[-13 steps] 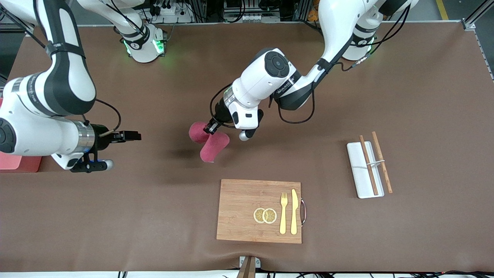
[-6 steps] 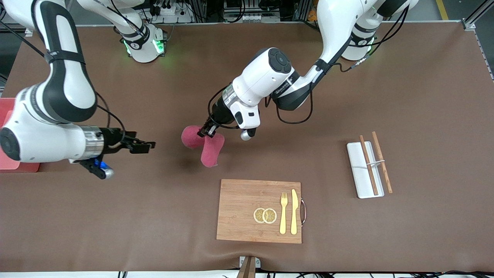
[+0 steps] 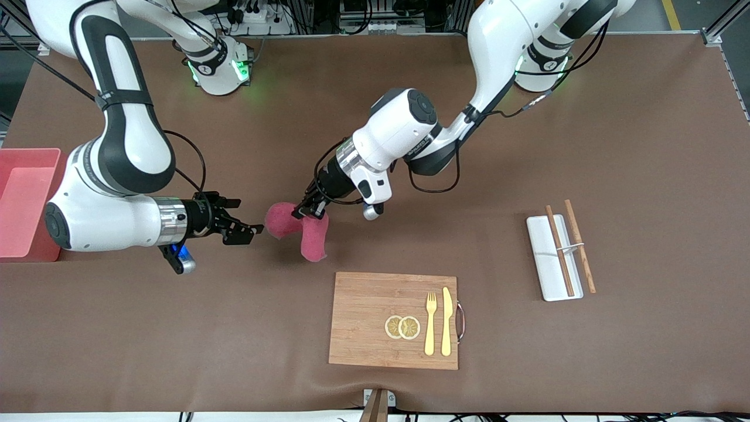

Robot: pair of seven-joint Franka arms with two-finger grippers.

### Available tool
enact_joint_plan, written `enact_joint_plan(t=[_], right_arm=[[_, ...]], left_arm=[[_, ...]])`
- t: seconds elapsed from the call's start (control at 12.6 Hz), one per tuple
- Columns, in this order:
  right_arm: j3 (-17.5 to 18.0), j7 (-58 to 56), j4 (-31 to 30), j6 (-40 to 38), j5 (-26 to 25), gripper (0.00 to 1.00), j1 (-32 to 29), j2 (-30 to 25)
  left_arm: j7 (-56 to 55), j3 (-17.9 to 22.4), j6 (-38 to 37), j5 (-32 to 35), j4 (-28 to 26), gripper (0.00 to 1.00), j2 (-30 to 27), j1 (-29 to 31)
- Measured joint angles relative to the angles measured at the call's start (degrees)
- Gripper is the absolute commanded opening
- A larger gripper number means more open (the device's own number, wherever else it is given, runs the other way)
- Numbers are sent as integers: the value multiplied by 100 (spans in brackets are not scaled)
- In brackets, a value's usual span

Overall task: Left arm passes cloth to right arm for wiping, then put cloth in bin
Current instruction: 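Grasp the cloth with the right gripper beside the left gripper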

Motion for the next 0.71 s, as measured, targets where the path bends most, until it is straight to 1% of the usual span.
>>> enact_joint_plan(t=[0.16,0.4,0.48,0.55,0.63,0.71], right_arm=[[2,50,-109,88,79,100,25,-1],[10,56,-358,497,180,100,140,1],[12,60,-435,563,216,57,214,1],[12,62,-480,593,235,8,267,1],[13,62,-491,598,252,0,294,1],[14,62,-491,598,265,0,313,-1]], left_arm=[[-139,-2,6,0,27,0,5,-31],[-560,-8,28,-1,144,0,-20,-79],[-676,-8,28,-1,160,0,-36,-80],[-738,-8,26,-1,160,0,-37,-81],[-780,-7,25,-21,153,0,-31,-82],[-788,-3,25,-93,148,0,-24,-82]])
